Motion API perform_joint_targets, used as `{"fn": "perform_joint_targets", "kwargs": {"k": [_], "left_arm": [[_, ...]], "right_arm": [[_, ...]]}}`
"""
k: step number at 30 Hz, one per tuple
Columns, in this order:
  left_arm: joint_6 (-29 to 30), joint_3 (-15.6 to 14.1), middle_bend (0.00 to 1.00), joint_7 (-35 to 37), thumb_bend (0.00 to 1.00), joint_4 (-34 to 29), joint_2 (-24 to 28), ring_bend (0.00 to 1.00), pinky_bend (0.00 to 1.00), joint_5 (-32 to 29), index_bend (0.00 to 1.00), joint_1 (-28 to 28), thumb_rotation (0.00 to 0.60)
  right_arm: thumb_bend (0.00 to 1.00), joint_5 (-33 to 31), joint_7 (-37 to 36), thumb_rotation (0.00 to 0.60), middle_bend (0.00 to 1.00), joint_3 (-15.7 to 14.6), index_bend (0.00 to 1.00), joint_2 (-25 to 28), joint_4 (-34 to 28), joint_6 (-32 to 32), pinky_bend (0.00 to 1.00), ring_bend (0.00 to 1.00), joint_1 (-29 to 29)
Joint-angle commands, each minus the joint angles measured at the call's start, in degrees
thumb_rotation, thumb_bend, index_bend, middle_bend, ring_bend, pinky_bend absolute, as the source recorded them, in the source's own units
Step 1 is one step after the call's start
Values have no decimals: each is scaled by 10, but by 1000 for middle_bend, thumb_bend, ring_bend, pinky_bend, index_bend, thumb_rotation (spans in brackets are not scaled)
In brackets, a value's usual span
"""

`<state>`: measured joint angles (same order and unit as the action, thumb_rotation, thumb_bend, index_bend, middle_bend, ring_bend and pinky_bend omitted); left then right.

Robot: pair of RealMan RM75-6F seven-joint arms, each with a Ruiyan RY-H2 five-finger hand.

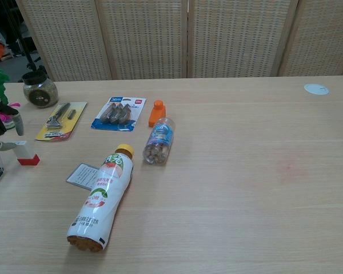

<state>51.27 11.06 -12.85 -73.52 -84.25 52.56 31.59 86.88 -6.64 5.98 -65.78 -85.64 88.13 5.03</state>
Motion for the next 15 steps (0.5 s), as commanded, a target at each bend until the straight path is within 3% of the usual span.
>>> {"fn": "perform_joint_targets", "kwargs": {"k": [1, 15], "left_arm": [[-2, -1, 1000, -2, 297, 2, -2, 918, 926, -3, 512, 2, 600], [0, -4, 1000, -3, 300, 38, -30, 917, 926, -11, 533, 7, 600]], "right_arm": [[0, -1, 1, 600, 0, -1, 0, 0, 0, -2, 0, 0, 1], [0, -2, -1, 600, 0, -2, 0, 2, -1, -8, 0, 0, 2]]}}
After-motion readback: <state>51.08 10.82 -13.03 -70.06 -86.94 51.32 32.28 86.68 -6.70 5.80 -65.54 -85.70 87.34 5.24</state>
